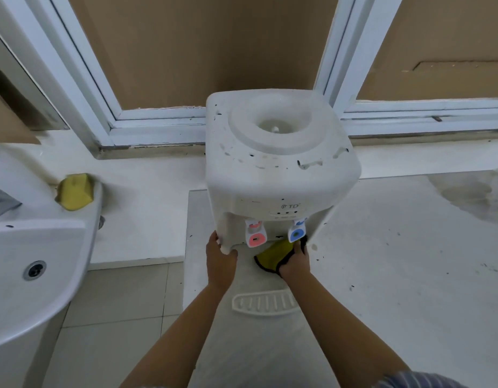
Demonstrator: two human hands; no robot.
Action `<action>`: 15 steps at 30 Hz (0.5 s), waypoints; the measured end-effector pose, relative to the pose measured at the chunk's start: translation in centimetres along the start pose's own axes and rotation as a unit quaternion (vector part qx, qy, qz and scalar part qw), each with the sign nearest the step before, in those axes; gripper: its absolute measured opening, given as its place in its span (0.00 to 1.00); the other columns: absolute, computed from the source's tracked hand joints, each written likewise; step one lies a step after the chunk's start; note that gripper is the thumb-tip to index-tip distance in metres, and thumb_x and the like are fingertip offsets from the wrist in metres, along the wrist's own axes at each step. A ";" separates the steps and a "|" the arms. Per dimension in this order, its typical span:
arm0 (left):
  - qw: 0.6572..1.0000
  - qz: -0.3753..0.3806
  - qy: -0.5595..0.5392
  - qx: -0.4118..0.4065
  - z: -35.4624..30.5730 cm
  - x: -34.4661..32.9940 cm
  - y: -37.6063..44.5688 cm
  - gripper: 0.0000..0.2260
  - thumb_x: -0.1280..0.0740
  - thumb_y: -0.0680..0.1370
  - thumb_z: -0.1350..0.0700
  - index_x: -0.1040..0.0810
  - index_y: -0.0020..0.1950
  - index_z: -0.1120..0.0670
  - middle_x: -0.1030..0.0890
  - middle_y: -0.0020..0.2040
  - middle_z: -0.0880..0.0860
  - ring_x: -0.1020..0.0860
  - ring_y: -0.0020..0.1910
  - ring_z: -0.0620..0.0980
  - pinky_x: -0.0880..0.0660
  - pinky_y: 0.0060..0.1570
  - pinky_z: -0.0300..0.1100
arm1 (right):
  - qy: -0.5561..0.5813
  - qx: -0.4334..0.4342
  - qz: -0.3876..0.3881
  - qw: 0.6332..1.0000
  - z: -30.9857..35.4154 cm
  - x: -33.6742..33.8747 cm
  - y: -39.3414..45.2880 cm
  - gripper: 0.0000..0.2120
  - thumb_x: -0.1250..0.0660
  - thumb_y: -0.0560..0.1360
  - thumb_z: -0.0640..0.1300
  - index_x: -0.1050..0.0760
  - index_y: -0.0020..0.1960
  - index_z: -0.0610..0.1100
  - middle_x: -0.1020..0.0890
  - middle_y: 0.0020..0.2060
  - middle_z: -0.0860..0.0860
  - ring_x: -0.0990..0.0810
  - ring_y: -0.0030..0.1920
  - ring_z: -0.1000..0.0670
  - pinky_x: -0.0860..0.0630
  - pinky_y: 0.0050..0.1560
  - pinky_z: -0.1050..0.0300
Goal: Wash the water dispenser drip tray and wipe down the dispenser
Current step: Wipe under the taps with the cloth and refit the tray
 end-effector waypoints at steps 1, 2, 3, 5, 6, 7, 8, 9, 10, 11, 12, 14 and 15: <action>1.000 -0.008 -0.009 -0.010 -0.5 0.3 -0.5 0.25 0.32 0.72 0.65 0.31 0.68 0.53 0.24 0.60 0.50 0.24 0.58 0.50 0.22 0.55 0.47 | -0.003 0.020 -0.013 1.000 -0.3 -0.5 0.1 0.23 0.35 0.79 0.42 0.33 0.74 0.51 0.26 0.68 0.45 0.26 0.67 0.41 0.28 0.63 0.50; 1.000 -0.017 -0.016 -0.014 -0.6 0.5 -0.8 0.24 0.34 0.74 0.66 0.31 0.69 0.53 0.24 0.61 0.49 0.24 0.58 0.49 0.24 0.56 0.44 | 0.019 0.035 -0.014 0.999 -0.6 -1.1 -0.3 0.22 0.37 0.80 0.41 0.32 0.73 0.50 0.26 0.68 0.45 0.26 0.67 0.41 0.27 0.64 0.50; 0.999 -0.023 -0.024 -0.014 -0.7 0.8 -1.0 0.23 0.35 0.76 0.67 0.31 0.70 0.54 0.25 0.62 0.49 0.25 0.59 0.48 0.25 0.56 0.42 | 0.047 0.049 -0.015 0.998 -1.0 -1.8 -0.2 0.20 0.39 0.81 0.42 0.31 0.73 0.51 0.25 0.67 0.46 0.25 0.66 0.41 0.27 0.65 0.48; 0.999 -0.028 -0.034 -0.015 -0.6 1.2 -1.1 0.21 0.38 0.77 0.67 0.30 0.69 0.54 0.24 0.63 0.50 0.24 0.59 0.49 0.25 0.58 0.44 | 0.017 0.052 -0.033 0.998 -1.9 -2.6 -0.2 0.18 0.42 0.83 0.42 0.30 0.72 0.50 0.25 0.67 0.49 0.24 0.64 0.44 0.28 0.66 0.50; 0.999 -0.031 -0.036 -0.017 -0.7 1.4 -1.2 0.20 0.39 0.78 0.68 0.29 0.68 0.54 0.23 0.63 0.50 0.23 0.59 0.50 0.25 0.59 0.46 | 0.005 0.061 -0.021 0.998 -2.5 -3.4 -0.5 0.18 0.43 0.83 0.42 0.32 0.73 0.48 0.26 0.67 0.51 0.25 0.63 0.47 0.28 0.64 0.55; 0.999 -0.035 -0.034 -0.017 -0.7 1.5 -1.1 0.20 0.39 0.78 0.68 0.28 0.68 0.54 0.23 0.62 0.50 0.23 0.58 0.51 0.25 0.59 0.46 | -0.028 0.076 -0.005 0.997 -2.9 -3.8 -1.0 0.19 0.43 0.83 0.41 0.33 0.73 0.46 0.27 0.66 0.51 0.26 0.62 0.48 0.27 0.60 0.61; 0.998 -0.039 -0.036 -0.020 -0.8 1.5 -1.2 0.19 0.40 0.78 0.68 0.28 0.67 0.55 0.23 0.61 0.50 0.23 0.58 0.51 0.25 0.59 0.46 | -0.033 0.066 0.001 0.997 -3.8 -4.5 -1.0 0.19 0.43 0.83 0.41 0.33 0.74 0.45 0.27 0.64 0.51 0.26 0.60 0.48 0.27 0.57 0.63; 0.998 -0.043 -0.038 -0.020 -0.9 1.5 -1.2 0.19 0.40 0.77 0.68 0.27 0.66 0.55 0.23 0.60 0.49 0.23 0.58 0.51 0.25 0.58 0.45 | -0.032 0.059 -0.006 0.998 -4.6 -4.8 -1.2 0.19 0.42 0.83 0.42 0.32 0.73 0.43 0.24 0.63 0.48 0.24 0.58 0.46 0.26 0.56 0.60; 0.998 -0.045 -0.041 -0.022 -0.9 1.4 -1.2 0.19 0.40 0.77 0.69 0.27 0.66 0.56 0.23 0.59 0.49 0.23 0.58 0.52 0.25 0.56 0.43 | -0.036 0.036 -0.015 0.999 -5.4 -5.1 -1.6 0.19 0.41 0.83 0.44 0.30 0.72 0.42 0.22 0.61 0.45 0.23 0.55 0.43 0.26 0.57 0.54; 0.998 -0.047 -0.044 -0.024 -1.0 1.4 -1.2 0.19 0.41 0.77 0.69 0.27 0.66 0.56 0.23 0.59 0.50 0.23 0.58 0.52 0.26 0.56 0.43 | -0.096 0.040 -0.020 0.994 -6.2 -5.2 -1.3 0.18 0.40 0.82 0.45 0.29 0.71 0.40 0.20 0.58 0.43 0.22 0.53 0.42 0.26 0.59 0.49; 0.997 -0.049 -0.045 -0.027 -1.0 1.3 -1.2 0.18 0.41 0.77 0.69 0.27 0.66 0.57 0.23 0.60 0.51 0.24 0.58 0.52 0.25 0.56 0.43 | -0.072 0.021 -0.003 0.997 -6.7 -5.3 -1.3 0.18 0.39 0.82 0.45 0.28 0.70 0.40 0.20 0.58 0.42 0.21 0.53 0.41 0.27 0.62 0.46; 0.997 -0.054 -0.047 -0.031 -1.0 1.2 -1.2 0.18 0.41 0.78 0.69 0.27 0.66 0.57 0.23 0.61 0.53 0.24 0.58 0.52 0.25 0.58 0.45 | 0.017 -0.022 0.022 0.999 -6.6 -5.4 -1.4 0.17 0.38 0.81 0.45 0.27 0.69 0.42 0.22 0.63 0.43 0.23 0.56 0.42 0.28 0.65 0.46; 0.997 -0.056 -0.049 -0.034 -0.9 1.2 -1.1 0.18 0.41 0.77 0.69 0.27 0.66 0.57 0.23 0.62 0.53 0.24 0.59 0.53 0.25 0.58 0.45 | 0.026 -0.036 0.020 0.999 -6.1 -5.2 -1.4 0.17 0.39 0.82 0.47 0.27 0.69 0.44 0.23 0.65 0.46 0.24 0.58 0.44 0.29 0.66 0.48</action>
Point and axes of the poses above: each hand's wrist, its own y-axis towards the middle knuckle, its own x-axis out of the back of the hand, z = x × y, the point moved 3 cm from there along y, towards the middle knuckle
